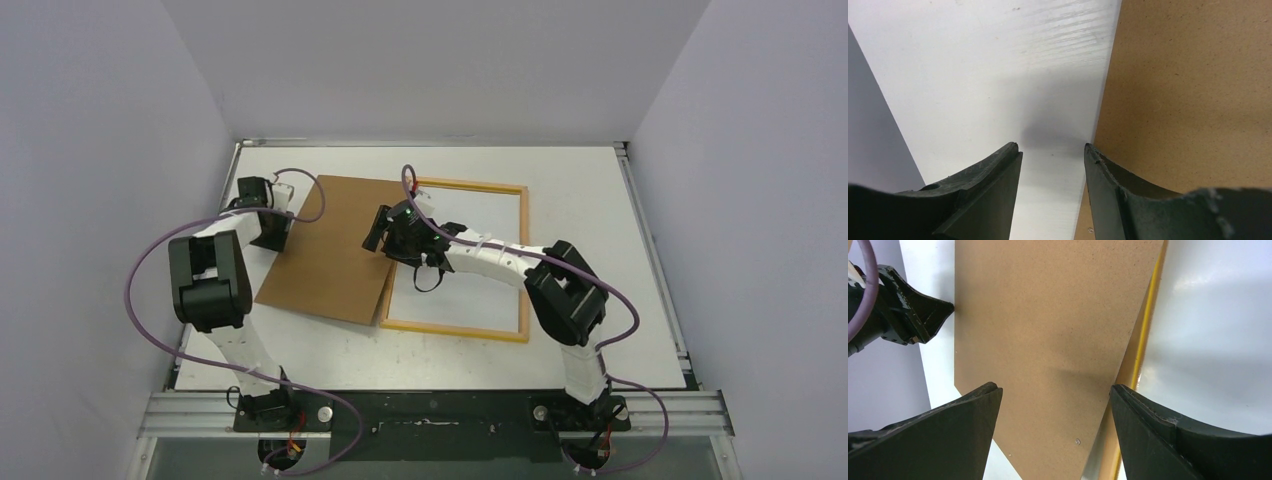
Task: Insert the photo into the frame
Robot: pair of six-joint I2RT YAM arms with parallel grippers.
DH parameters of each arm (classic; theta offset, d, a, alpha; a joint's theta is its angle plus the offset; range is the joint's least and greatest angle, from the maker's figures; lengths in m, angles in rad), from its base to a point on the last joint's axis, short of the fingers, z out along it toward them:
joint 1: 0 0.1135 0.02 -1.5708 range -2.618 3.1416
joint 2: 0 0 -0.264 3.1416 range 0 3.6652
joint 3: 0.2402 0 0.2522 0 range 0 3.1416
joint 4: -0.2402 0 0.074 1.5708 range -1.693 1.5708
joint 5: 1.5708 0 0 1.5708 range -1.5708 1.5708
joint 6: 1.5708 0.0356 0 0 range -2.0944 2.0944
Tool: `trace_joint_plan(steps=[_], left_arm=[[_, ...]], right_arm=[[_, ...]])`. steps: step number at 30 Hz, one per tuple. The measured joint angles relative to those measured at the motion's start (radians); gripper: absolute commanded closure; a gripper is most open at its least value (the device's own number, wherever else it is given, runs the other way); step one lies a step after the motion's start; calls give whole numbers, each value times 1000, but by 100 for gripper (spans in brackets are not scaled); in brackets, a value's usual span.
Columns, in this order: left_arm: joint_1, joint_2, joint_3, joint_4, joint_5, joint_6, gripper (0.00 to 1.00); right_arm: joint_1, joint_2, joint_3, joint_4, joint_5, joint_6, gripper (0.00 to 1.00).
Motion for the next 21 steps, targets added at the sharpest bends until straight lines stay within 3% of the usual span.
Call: trace_joint_plan(steps=[21], left_arm=[[-114, -9, -5, -23, 7, -28, 53]], right_arm=[[-79, -64, -206, 66, -24, 26, 22]])
